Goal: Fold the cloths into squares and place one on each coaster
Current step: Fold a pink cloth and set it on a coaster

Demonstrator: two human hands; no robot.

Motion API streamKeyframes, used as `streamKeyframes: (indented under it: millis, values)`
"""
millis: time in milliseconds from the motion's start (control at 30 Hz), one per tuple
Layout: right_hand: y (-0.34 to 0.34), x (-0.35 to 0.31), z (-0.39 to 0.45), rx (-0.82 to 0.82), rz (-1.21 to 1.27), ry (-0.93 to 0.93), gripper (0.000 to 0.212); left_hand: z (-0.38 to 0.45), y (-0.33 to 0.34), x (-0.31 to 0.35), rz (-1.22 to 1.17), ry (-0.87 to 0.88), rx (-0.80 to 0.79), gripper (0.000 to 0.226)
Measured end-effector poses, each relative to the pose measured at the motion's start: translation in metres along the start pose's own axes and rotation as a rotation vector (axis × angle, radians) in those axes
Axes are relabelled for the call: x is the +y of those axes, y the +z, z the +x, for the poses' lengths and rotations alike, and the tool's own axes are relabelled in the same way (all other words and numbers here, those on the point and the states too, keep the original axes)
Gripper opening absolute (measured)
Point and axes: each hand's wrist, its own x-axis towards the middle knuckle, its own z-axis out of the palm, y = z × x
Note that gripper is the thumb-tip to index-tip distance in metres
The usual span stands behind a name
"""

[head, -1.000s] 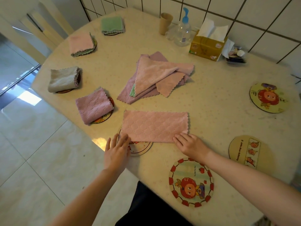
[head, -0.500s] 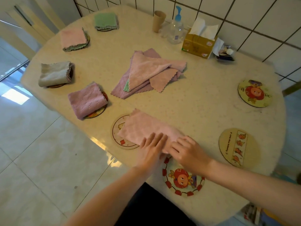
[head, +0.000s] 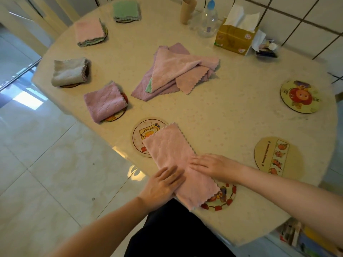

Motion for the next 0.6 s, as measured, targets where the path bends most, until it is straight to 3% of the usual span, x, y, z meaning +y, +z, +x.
streamKeyframes:
  millis: [133, 200, 267, 333, 433, 533, 600]
  values:
    - [0.008, 0.009, -0.001, -0.034, 0.0, -0.047, 0.071, -0.008, 0.0, -0.001, -0.088, -0.058, 0.015, 0.053]
    - [0.011, 0.012, -0.001, -0.007, 0.012, -0.053, 0.062, -0.007, -0.008, 0.0, -0.383, -0.169, 0.058, 0.047]
    - [0.007, 0.012, 0.006, -0.012, 0.114, -0.026, 0.055, -0.005, -0.017, -0.003, -0.746, -0.394, 0.054, 0.037]
    - [-0.005, 0.007, 0.012, -0.034, 0.459, 0.155, 0.055, 0.003, -0.025, -0.009, -1.031, -0.684, 0.059, 0.031]
    - [-0.027, 0.004, 0.035, 0.093, 0.945, 0.473, 0.041, 0.013, -0.031, -0.024, -1.443, -1.073, 0.22, 0.051]
    - [-0.035, 0.01, 0.068, 0.308, 0.992, 0.642, 0.013, 0.02, -0.037, -0.037, -1.652, -1.209, 0.324, 0.031]
    - [-0.032, 0.018, 0.087, 0.318, 1.039, 0.752, 0.014, 0.025, -0.039, -0.04, -1.677, -1.241, 0.359, 0.024]
